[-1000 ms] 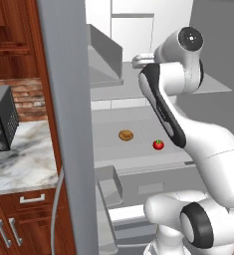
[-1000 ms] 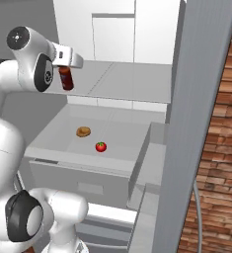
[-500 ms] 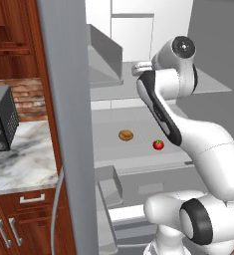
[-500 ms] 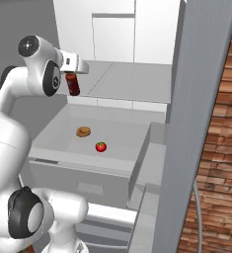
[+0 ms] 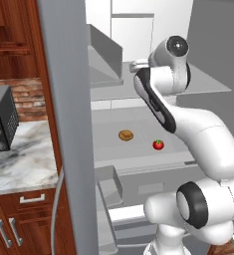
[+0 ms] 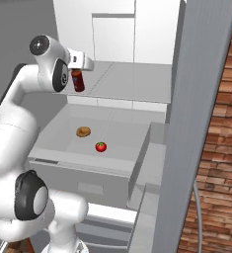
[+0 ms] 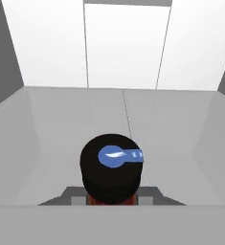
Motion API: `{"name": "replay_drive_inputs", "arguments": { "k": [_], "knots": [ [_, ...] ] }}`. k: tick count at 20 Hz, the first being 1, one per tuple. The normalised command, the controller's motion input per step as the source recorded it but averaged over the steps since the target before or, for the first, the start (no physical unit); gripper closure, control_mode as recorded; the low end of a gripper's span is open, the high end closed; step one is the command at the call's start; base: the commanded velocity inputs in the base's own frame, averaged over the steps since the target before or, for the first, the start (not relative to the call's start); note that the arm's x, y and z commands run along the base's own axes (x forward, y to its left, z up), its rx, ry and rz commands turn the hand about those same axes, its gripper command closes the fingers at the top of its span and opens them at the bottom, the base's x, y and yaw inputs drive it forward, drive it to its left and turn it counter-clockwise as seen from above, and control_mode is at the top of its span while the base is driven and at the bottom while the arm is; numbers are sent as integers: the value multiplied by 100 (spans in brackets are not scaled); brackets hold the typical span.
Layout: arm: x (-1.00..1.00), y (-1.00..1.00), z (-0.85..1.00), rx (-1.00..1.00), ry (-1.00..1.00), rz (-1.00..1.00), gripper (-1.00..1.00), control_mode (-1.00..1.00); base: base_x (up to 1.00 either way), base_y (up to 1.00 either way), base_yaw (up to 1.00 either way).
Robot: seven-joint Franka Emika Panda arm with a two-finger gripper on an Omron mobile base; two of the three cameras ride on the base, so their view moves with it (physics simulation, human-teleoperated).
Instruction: Place the condiment bottle and condiment bottle from the counter to the top shelf of the fridge. If the existing items in the fridge are on the top shelf, move them to other shelves.
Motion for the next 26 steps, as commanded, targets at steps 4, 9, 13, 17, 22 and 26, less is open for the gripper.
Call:
{"name": "replay_drive_inputs", "arguments": {
  "k": [4,9,13,17,22,26],
  "knots": [
    [53,0,7,0,2,0,100,-100,0,0,0],
    [39,-4,-22,-4,0,0,100,-100,0,0,0],
    [17,-10,-48,-4,0,0,100,-100,0,0,0],
    [6,-8,-35,0,0,0,100,-100,0,0,0],
    [17,-2,-5,0,-3,0,100,-100,0,0,0],
    [5,0,0,0,-1,0,-100,-100,0,0,0]
  ]
}}
